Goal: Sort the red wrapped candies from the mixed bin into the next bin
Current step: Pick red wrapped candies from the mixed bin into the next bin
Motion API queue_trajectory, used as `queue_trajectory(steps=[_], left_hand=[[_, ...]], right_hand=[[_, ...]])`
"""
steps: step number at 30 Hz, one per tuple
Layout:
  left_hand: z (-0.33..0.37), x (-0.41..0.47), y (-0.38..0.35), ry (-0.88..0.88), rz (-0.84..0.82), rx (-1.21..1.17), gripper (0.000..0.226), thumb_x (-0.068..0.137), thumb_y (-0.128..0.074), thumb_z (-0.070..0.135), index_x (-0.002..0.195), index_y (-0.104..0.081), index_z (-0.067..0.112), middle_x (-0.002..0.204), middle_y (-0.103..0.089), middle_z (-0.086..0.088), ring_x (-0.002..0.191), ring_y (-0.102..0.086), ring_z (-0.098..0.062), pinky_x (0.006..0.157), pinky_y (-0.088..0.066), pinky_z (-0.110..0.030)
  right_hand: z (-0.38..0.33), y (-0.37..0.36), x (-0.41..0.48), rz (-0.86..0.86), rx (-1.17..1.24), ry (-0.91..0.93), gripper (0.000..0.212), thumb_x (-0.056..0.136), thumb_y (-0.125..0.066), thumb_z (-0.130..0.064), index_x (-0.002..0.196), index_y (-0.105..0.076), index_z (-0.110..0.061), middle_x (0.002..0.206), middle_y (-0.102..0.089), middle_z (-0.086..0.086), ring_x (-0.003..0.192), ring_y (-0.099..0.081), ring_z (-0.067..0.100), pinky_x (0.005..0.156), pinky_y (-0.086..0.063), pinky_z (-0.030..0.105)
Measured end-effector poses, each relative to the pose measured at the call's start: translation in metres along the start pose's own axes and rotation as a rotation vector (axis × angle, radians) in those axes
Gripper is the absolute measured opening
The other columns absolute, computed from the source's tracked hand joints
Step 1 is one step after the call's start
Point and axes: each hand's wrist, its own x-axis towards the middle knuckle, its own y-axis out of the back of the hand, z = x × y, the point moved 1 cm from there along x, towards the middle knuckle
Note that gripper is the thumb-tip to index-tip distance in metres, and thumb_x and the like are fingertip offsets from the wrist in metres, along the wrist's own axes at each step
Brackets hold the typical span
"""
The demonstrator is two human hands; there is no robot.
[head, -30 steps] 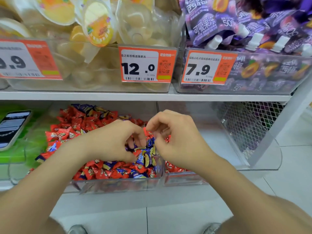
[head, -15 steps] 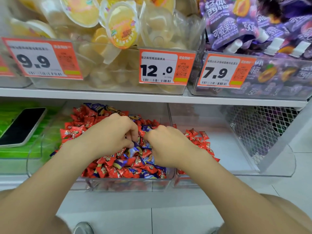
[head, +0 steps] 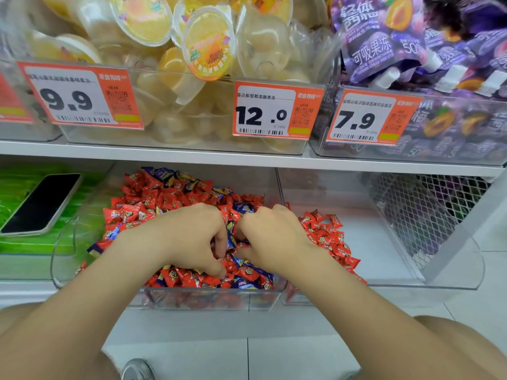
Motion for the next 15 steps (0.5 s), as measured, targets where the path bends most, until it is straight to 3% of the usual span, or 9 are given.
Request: queue_trajectory(steps=[4,7,10,12,15], left_hand=[[0.000,-0.002,0.000,-0.034,0.045,-0.050,0.009,0.085,-0.073,0.036,0.084,-0.079,0.029,0.090,-0.054,0.020,0.086,-0.052,0.003,0.069,-0.043,-0.017],[-0.006,-0.002,0.005,0.006,0.196,-0.111,0.030,0.092,-0.052,0.044,0.073,-0.065,0.025,0.089,-0.054,0.008,0.080,-0.053,-0.004,0.078,-0.052,-0.036],[-0.013,-0.002,0.008,0.023,0.343,-0.113,0.049,0.094,-0.035,0.055,0.064,-0.051,0.019,0.070,-0.052,0.004,0.065,-0.051,-0.008,0.064,-0.048,-0.037],[-0.017,-0.003,0.008,0.056,0.332,-0.096,0.055,0.098,-0.044,0.065,0.064,-0.050,0.022,0.057,-0.053,0.003,0.054,-0.051,-0.013,0.054,-0.045,-0.033],[-0.017,-0.006,0.007,0.042,0.232,-0.078,0.036,0.092,-0.069,0.057,0.075,-0.056,0.028,0.067,-0.061,0.006,0.062,-0.055,-0.010,0.057,-0.045,-0.033]], right_hand=[[0.002,-0.003,0.001,0.011,-0.063,-0.004,0.010,0.094,-0.074,-0.020,0.096,-0.068,-0.027,0.065,-0.032,-0.006,0.072,-0.048,0.027,0.078,-0.032,0.035],[0.003,0.001,-0.001,0.046,0.035,-0.032,0.011,0.094,-0.064,-0.016,0.086,-0.058,-0.021,0.071,-0.048,-0.002,0.069,-0.048,0.028,0.073,-0.035,0.034],[0.006,0.013,-0.004,0.109,0.322,-0.095,0.006,0.089,-0.058,-0.021,0.086,-0.053,-0.018,0.075,-0.061,0.001,0.067,-0.059,0.028,0.058,-0.049,0.041],[0.010,0.019,-0.007,0.149,0.428,-0.112,0.009,0.083,-0.060,-0.021,0.083,-0.052,-0.023,0.067,-0.062,-0.002,0.060,-0.060,0.023,0.054,-0.053,0.044],[0.016,0.026,-0.013,0.126,0.413,-0.051,0.011,0.086,-0.059,-0.020,0.092,-0.054,-0.028,0.061,-0.058,-0.005,0.054,-0.054,0.013,0.051,-0.047,0.038]])
